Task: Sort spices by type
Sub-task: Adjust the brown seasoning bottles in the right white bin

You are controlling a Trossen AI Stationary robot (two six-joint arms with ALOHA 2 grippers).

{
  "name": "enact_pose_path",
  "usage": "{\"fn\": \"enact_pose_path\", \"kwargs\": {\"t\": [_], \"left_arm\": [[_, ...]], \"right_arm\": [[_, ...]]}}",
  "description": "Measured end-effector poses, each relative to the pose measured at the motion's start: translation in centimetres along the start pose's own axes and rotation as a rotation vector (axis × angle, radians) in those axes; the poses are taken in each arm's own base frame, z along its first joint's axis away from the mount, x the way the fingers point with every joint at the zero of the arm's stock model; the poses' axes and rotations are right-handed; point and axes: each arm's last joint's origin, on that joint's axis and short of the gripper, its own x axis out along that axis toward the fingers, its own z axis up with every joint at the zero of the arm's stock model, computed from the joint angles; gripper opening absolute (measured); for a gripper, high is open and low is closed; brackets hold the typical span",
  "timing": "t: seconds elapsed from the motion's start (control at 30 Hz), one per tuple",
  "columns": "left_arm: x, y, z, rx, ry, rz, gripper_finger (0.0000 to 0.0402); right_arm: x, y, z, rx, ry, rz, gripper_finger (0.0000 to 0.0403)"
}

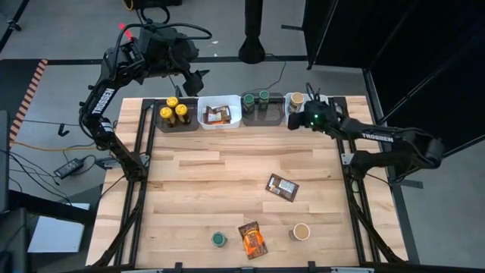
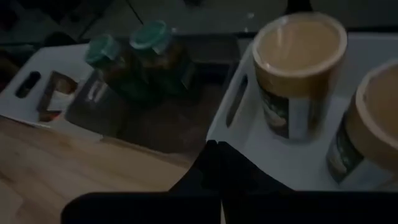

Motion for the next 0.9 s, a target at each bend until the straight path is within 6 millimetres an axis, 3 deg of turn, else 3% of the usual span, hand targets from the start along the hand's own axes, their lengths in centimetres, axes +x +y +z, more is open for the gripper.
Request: {"fn": "enact_pose_path", "kwargs": {"t": [0.5,0.9], "left_arm": [[0.0,0.1,0.0,-0.003,0.002,0.004,0.0346],[0.0,0.1,-0.1,-0.003,0.004,0.004,0.0346]], "right_arm": [[4.5,-2.2,0.1,0.052,0.024,-0.051,0.0],[4.9,-4.0,1.4,0.037,-0.026,-0.105,0.0]]}}
